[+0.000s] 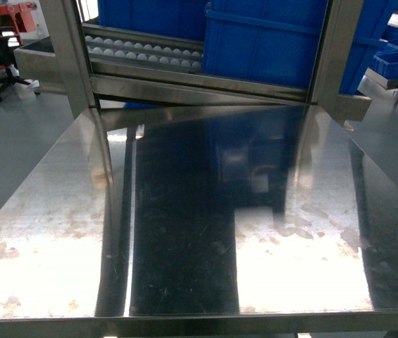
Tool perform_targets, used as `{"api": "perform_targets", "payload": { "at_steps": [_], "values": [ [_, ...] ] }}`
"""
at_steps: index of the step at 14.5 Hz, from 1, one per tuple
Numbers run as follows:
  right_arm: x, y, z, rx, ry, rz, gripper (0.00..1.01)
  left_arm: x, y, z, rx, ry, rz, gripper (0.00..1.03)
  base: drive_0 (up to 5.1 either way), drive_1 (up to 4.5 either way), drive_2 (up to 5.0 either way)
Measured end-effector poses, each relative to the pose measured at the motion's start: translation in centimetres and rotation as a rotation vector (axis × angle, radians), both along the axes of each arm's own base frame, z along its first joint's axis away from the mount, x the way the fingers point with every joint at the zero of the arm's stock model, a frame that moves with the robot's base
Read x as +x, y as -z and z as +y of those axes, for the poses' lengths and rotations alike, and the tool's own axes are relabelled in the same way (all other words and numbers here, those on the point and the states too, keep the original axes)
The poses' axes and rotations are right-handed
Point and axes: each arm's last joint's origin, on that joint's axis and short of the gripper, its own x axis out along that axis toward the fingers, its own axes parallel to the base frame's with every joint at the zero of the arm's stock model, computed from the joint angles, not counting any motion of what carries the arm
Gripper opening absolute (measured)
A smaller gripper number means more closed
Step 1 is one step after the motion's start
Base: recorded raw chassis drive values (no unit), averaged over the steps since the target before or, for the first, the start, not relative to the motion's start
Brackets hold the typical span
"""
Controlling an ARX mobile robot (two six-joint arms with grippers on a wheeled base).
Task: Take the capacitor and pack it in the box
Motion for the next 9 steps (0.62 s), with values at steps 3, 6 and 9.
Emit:
{"api": "perform_targets", "payload": {
  "at_steps": [3,6,9],
  "values": [
    [0.00,-0.01,0.00,0.000,0.000,-0.001,0.98,0.00,0.00,0.00,0.000,0.000,0.000,0.43,0.0,0.00,0.0],
    [0.00,0.00,0.00,0.000,0.000,0.000,0.98,0.00,0.00,0.00,0.000,0.000,0.000,0.43,0.0,0.00,0.0],
    [0.00,-0.03,0.00,0.000,0.000,-0.003,0.98,0.00,-0.03,0.00,0.000,0.000,-0.003,0.43,0.0,0.00,0.0]
  ]
}}
